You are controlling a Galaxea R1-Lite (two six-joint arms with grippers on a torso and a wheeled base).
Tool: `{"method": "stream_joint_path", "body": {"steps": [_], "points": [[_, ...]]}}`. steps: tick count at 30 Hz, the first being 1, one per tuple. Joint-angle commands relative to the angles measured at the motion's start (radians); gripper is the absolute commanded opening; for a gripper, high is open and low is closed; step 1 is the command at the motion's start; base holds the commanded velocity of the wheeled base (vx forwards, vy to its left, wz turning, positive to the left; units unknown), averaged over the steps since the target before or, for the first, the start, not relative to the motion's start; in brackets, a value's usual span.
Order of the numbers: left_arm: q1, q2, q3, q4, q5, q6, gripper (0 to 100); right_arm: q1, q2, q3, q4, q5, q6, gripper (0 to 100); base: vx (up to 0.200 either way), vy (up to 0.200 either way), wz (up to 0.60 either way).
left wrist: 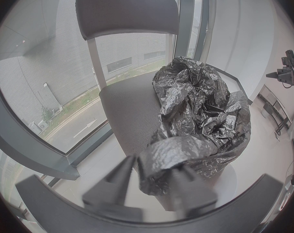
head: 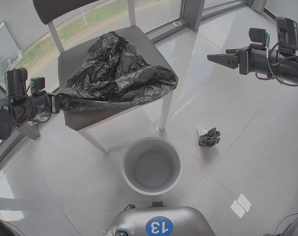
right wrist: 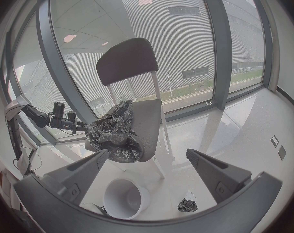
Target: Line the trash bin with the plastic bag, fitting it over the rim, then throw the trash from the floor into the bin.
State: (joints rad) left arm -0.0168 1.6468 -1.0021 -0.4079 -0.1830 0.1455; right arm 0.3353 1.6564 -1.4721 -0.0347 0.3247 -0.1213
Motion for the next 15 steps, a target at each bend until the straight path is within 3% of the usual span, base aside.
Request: {"method": "stream_joint_path", "body": {"steps": [1, 15], "points": [[0.000, -0.010, 0.010, -0.002, -0.001, 0.000, 0, 0.004, 0.003, -0.004, -0.004, 0.001, -0.001, 100, 0.000, 0.000, 0.00], [0.000, -0.028, 0.023, -0.006, 0.000, 0.000, 0, 0.059, 0.194, -0.122, -0.004, 0.001, 0.006, 100, 0.000, 0.000, 0.00]]}}
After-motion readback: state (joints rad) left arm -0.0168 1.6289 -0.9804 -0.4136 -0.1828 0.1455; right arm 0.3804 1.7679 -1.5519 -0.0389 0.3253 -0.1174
